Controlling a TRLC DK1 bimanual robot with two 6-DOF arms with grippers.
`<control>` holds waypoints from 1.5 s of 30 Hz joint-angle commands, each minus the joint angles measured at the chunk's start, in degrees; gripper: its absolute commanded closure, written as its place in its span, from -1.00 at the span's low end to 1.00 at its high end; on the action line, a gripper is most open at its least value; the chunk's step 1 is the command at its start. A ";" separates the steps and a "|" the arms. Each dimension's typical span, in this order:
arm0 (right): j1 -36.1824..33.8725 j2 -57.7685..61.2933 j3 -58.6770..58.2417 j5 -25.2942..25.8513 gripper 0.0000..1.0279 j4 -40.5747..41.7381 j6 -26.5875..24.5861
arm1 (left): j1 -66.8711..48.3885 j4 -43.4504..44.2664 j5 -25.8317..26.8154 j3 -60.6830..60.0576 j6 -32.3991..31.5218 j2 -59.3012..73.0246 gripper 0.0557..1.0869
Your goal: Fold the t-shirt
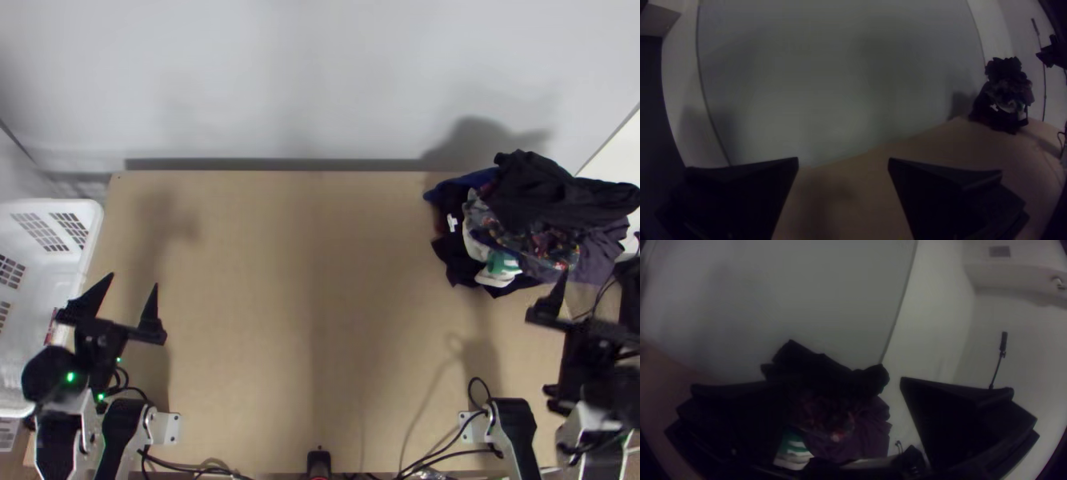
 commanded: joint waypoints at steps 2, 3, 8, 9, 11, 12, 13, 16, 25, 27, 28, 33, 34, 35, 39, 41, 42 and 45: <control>-0.76 -11.99 -10.13 4.19 -0.93 -1.32 -2.64 | 2.65 1.87 -0.34 -6.13 6.25 -9.91 -0.90; -1.55 -11.90 -10.22 4.10 -0.93 -1.15 -1.94 | 2.65 1.96 -0.34 -6.39 6.16 -9.91 -0.90; 0.91 -11.90 -12.06 4.01 -0.93 1.58 3.86 | 1.86 8.90 0.53 -11.76 6.33 -9.91 -0.90; 2.84 -11.90 -12.50 4.10 -0.93 2.10 3.95 | 1.86 10.75 0.89 -13.07 6.33 -9.91 -0.90; 7.59 -11.90 -14.35 4.19 -0.93 4.74 2.54 | 1.77 11.71 2.56 -14.66 5.46 -9.91 -0.90; 8.82 -11.90 -15.84 4.19 -0.93 5.97 1.14 | 1.77 11.80 3.26 -15.27 5.19 -9.91 -0.90; 9.17 -11.90 -17.78 4.19 -0.93 7.73 0.26 | 1.77 11.80 3.79 -15.97 5.10 -9.91 -0.90; 9.35 -11.90 -24.19 4.10 -0.93 13.53 -1.32 | 1.77 12.86 4.67 -19.67 5.10 -9.91 -0.90; 12.34 -11.73 -29.47 3.66 -0.93 12.74 3.51 | 1.42 10.39 7.57 -22.65 5.89 -9.83 -0.90; 11.90 -11.73 -29.47 3.75 -0.93 11.95 3.25 | 1.51 8.02 7.57 -22.57 6.16 -9.83 -0.90; 11.72 -11.73 -29.47 3.75 -0.93 11.25 3.07 | 1.51 7.41 7.57 -22.57 6.25 -9.83 -0.90; 11.72 -11.73 -29.64 3.58 -0.93 8.52 3.42 | 1.42 6.53 7.57 -22.57 7.39 -9.83 -0.90; 11.72 -11.73 -29.64 3.49 -0.93 8.43 3.42 | 1.42 6.26 7.57 -22.57 7.39 -9.83 -0.90; 11.72 -11.73 -29.64 2.96 -0.93 7.82 3.51 | 1.42 5.38 7.57 -22.65 7.83 -9.83 -0.90; 11.55 -11.64 -29.64 -1.43 -0.93 6.50 3.51 | 1.51 3.19 7.57 -22.57 9.32 -9.83 -0.90; 11.55 -11.64 -29.64 -3.10 -0.93 6.15 3.60 | 1.51 3.10 7.57 -22.57 9.32 -9.83 -0.90; 11.46 -11.64 -29.64 -3.98 -0.93 5.88 3.51 | 1.42 3.01 7.57 -22.57 9.32 -9.83 -0.90; 11.46 -11.64 -29.64 -4.77 -0.93 5.71 3.60 | 1.68 2.92 7.57 -22.57 9.32 -9.83 -0.90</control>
